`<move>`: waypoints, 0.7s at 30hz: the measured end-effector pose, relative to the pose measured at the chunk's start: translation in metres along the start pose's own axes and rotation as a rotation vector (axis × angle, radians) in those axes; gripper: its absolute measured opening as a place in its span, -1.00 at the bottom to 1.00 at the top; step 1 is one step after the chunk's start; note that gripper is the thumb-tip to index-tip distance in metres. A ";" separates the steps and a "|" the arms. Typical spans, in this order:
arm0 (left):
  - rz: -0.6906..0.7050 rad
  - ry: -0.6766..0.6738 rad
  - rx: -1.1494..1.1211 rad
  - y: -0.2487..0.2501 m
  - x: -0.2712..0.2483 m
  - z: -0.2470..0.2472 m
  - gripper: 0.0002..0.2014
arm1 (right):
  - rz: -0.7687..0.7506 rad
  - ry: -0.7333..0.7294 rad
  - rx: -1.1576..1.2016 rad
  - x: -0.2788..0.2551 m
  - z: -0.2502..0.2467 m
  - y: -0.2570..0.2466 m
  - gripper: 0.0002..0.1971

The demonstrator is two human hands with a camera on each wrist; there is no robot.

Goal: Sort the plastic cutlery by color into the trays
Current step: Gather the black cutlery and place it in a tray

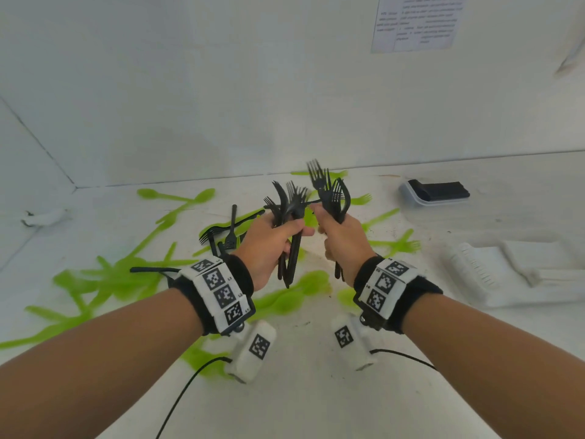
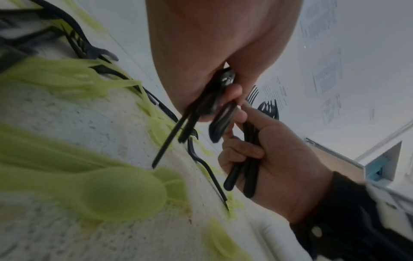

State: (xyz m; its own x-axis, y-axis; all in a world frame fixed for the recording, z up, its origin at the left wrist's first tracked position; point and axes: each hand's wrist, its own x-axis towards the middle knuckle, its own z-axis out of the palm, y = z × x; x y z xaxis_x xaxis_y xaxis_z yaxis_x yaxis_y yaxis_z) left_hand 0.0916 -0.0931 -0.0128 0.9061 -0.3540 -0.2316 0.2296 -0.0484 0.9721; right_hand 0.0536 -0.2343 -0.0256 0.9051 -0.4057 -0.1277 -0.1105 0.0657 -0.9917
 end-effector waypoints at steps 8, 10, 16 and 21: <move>-0.058 -0.167 0.023 0.000 -0.018 -0.011 -0.76 | 0.111 -0.054 0.138 0.000 0.005 0.006 -0.69; -0.080 -0.180 0.019 -0.001 -0.019 -0.014 -0.74 | 0.111 -0.092 0.168 -0.004 0.010 0.006 -0.73; -0.084 -0.082 0.040 -0.006 -0.027 -0.019 -0.84 | 0.157 -0.017 0.130 0.000 0.018 0.014 -0.71; -0.052 0.024 0.163 -0.012 -0.026 -0.029 -0.79 | 0.166 0.054 0.127 0.013 0.015 0.022 -0.51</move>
State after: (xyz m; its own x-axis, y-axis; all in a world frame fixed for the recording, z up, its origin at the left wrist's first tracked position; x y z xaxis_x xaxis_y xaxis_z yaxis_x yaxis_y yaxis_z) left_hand 0.0754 -0.0560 -0.0194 0.9032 -0.3242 -0.2811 0.2179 -0.2178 0.9513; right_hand 0.0688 -0.2244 -0.0491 0.8548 -0.4281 -0.2932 -0.2004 0.2489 -0.9476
